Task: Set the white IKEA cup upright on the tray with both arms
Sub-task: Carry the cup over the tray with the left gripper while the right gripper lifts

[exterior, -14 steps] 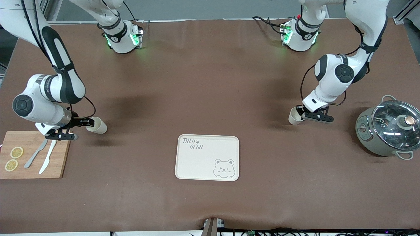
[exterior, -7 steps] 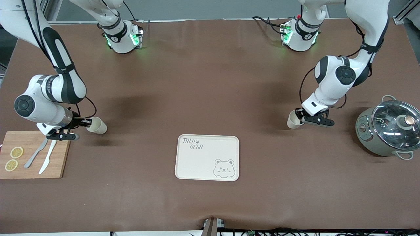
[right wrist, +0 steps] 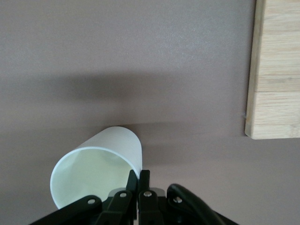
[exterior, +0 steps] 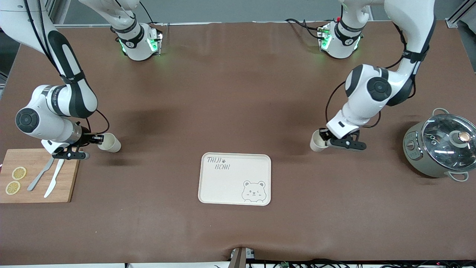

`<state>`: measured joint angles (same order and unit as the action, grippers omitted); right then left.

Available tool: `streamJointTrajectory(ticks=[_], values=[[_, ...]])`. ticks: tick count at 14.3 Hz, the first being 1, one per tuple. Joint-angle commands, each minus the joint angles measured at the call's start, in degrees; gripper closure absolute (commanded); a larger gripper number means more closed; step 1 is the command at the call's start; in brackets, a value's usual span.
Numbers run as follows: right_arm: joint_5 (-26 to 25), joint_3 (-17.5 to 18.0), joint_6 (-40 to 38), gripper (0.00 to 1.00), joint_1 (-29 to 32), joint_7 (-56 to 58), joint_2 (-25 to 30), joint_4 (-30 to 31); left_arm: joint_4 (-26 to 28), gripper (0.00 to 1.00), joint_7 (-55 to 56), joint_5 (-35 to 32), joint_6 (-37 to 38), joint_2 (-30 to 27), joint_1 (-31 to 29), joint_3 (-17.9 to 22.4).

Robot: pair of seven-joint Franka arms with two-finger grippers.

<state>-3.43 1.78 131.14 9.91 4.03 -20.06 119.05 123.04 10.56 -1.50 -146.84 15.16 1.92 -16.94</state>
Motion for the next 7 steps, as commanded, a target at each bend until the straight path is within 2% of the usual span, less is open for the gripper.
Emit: streamJointTrajectory(ticks=[1,7], values=[[-0.27,0.76,-6.48,1.00,0.81,-0.07,0.19,-5.12,-9.28,1.00,4.28,0.79,4.62,5.66,3.69,-0.03],[0.09,1.03,-14.32,1.00,-1.21,-0.51,-0.07,-13.04,-27.21,1.00,10.53,0.01,15.61,15.15,10.47,0.50]])
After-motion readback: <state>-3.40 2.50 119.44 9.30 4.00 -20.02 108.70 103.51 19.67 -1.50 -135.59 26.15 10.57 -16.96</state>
